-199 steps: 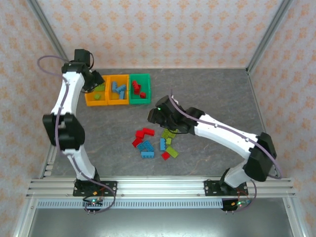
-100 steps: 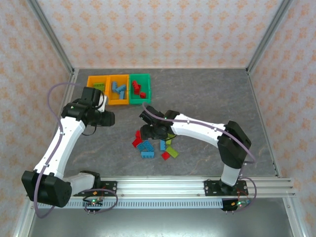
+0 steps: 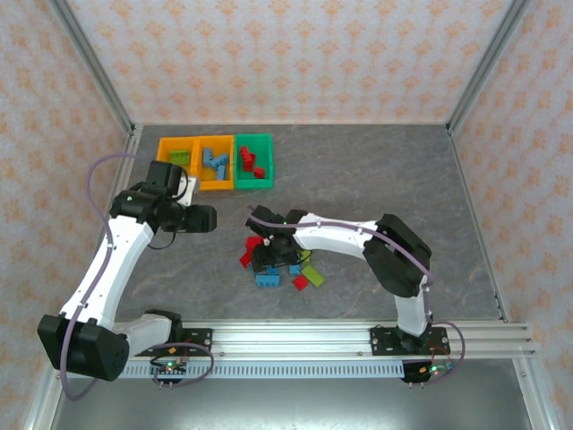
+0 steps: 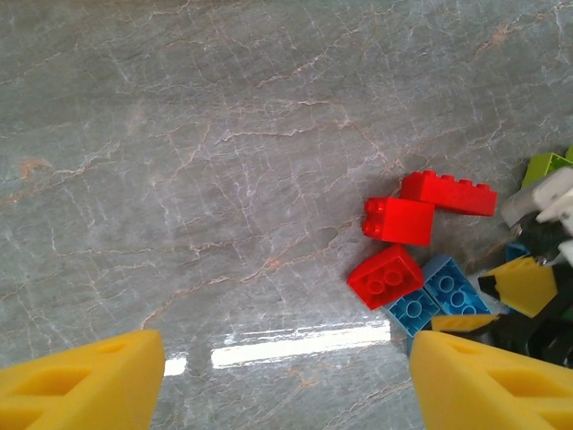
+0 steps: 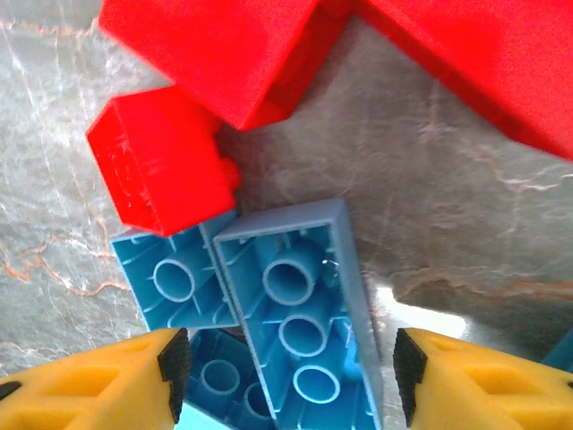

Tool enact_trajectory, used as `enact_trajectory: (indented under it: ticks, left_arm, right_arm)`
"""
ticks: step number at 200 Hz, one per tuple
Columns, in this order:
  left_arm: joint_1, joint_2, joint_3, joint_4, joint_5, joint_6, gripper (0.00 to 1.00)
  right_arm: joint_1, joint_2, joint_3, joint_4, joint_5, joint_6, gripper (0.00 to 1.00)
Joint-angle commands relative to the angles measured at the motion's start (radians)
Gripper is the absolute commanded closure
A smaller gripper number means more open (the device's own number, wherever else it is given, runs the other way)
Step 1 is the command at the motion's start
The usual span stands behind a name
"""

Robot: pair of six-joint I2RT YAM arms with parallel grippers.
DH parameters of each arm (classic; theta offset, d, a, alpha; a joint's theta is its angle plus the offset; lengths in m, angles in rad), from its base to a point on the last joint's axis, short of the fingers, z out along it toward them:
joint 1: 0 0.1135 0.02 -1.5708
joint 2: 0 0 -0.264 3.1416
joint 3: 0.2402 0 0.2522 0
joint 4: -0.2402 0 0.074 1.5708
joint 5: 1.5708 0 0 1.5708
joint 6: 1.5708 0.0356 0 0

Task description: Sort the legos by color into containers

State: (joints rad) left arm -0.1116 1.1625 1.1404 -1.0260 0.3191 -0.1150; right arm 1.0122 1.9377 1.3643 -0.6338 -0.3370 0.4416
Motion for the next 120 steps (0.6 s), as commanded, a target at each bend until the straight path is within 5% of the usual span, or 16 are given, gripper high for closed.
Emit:
enact_trajectory:
  ticks: [1,91,120]
  left_arm:
    - [0.002,0.011,0.005,0.027,0.018,-0.019,0.26]
    - [0.001,0.017,-0.016,0.036,0.006,-0.035,0.24]
    - [0.001,-0.024,0.003,0.023,-0.075,-0.089,0.21]
  right_arm:
    - [0.027,0.038,0.001,-0.058,0.03,-0.031,0.37]
    - [0.048,0.06,0.052,-0.168,0.235,-0.011,0.66]
    - [0.049,0.004,0.079,-0.157,0.257,0.043,0.76]
